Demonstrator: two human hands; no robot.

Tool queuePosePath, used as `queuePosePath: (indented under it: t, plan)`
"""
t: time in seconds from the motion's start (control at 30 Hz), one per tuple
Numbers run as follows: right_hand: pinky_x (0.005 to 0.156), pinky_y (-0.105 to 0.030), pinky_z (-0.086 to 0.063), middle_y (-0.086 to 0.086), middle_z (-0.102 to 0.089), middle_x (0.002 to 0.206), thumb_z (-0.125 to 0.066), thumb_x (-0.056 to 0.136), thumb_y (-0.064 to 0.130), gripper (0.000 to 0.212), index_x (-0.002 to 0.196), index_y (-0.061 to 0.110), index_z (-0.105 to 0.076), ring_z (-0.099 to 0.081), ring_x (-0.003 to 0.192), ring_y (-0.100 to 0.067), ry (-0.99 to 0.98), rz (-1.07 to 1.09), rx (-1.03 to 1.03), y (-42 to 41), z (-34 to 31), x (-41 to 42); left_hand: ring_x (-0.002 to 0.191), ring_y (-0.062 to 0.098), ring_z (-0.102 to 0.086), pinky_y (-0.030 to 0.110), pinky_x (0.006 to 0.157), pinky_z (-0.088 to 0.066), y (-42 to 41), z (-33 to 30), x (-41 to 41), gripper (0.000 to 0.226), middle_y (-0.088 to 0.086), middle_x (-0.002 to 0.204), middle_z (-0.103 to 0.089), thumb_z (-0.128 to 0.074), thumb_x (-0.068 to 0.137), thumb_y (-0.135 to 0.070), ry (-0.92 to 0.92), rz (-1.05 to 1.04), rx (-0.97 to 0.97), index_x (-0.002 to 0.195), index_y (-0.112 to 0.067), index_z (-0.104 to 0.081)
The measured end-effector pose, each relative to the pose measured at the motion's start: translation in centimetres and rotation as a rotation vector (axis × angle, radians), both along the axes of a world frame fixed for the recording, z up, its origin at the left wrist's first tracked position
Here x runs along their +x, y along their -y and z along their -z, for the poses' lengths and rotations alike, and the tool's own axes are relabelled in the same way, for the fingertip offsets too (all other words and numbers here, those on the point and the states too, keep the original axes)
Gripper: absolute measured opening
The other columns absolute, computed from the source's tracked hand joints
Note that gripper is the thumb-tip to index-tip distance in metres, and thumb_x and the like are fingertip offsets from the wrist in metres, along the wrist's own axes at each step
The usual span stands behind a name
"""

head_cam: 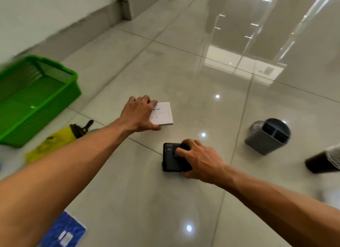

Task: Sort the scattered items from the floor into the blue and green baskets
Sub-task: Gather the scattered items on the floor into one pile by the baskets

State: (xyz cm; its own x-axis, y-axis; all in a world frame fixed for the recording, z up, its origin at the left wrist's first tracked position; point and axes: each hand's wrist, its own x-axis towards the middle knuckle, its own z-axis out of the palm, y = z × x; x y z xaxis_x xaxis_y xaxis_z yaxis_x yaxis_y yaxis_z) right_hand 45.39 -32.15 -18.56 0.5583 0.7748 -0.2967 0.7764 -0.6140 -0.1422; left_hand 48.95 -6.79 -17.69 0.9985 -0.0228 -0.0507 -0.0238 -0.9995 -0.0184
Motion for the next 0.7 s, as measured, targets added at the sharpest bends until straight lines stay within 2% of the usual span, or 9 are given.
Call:
queuePosePath:
  t: [0.1, 0.27, 0.4, 0.57, 0.7]
  plan:
    - [0.083, -0.04, -0.053, -0.009, -0.029, 0.148, -0.069, 0.083, 0.041, 0.066, 0.137, 0.036, -0.031, -0.039, 0.128, -0.032, 0.023, -0.129, 0.03, -5.5, 0.0, 0.3, 0.111, 0.025, -0.052, 0.04, 0.096, -0.035, -4.7, -0.7, -1.5, 0.095, 0.007, 0.126, -0.052, -0.065, 0.062, -0.075, 0.04, -0.042, 0.043, 0.138, -0.021, -0.042]
    - [0.091, -0.041, -0.048, -0.008, -0.025, 0.151, -0.068, 0.086, 0.038, 0.064, 0.138, 0.036, -0.031, -0.032, 0.134, -0.03, -0.024, -0.321, 0.095, -12.7, 0.5, -0.7, 0.115, 0.026, -0.051, 0.041, 0.099, -0.033, -12.3, -0.4, -4.7, 0.097, 0.008, 0.128, -0.052, -0.059, 0.064, -0.082, 0.016, -0.238, 0.039, 0.139, -0.023, -0.042]
    - [0.094, -0.042, -0.046, -0.009, -0.025, 0.152, -0.07, 0.086, 0.037, 0.066, 0.139, 0.036, -0.031, -0.03, 0.136, -0.03, -0.059, -0.499, 0.119, -16.5, 1.2, -2.0, 0.121, 0.027, -0.048, 0.04, 0.1, -0.032, -16.4, 1.2, -6.7, 0.097, 0.008, 0.135, -0.049, -0.06, 0.066, -0.08, -0.029, -0.397, -0.035, 0.142, -0.023, -0.041]
    - [0.08, -0.042, -0.053, -0.011, -0.038, 0.145, -0.07, 0.084, 0.031, 0.062, 0.139, 0.031, -0.041, -0.036, 0.131, -0.031, -0.081, -0.56, 0.186, -19.0, 2.8, -3.6, 0.12, 0.028, -0.05, 0.043, 0.104, -0.029, -18.5, 2.9, -7.0, 0.093, 0.01, 0.133, -0.052, -0.065, 0.065, -0.077, 0.079, -0.47, -0.006, 0.137, -0.022, -0.048]
    - [0.071, -0.042, -0.056, -0.011, -0.044, 0.137, -0.067, 0.086, 0.027, 0.06, 0.141, 0.028, -0.044, -0.033, 0.132, -0.03, -0.118, -0.511, 0.231, -19.5, 4.4, -4.4, 0.121, 0.028, -0.048, 0.043, 0.104, -0.03, -19.0, 3.8, -5.8, 0.089, 0.009, 0.134, -0.051, -0.07, 0.065, -0.072, 0.122, -0.528, -0.106, 0.136, -0.023, -0.048]
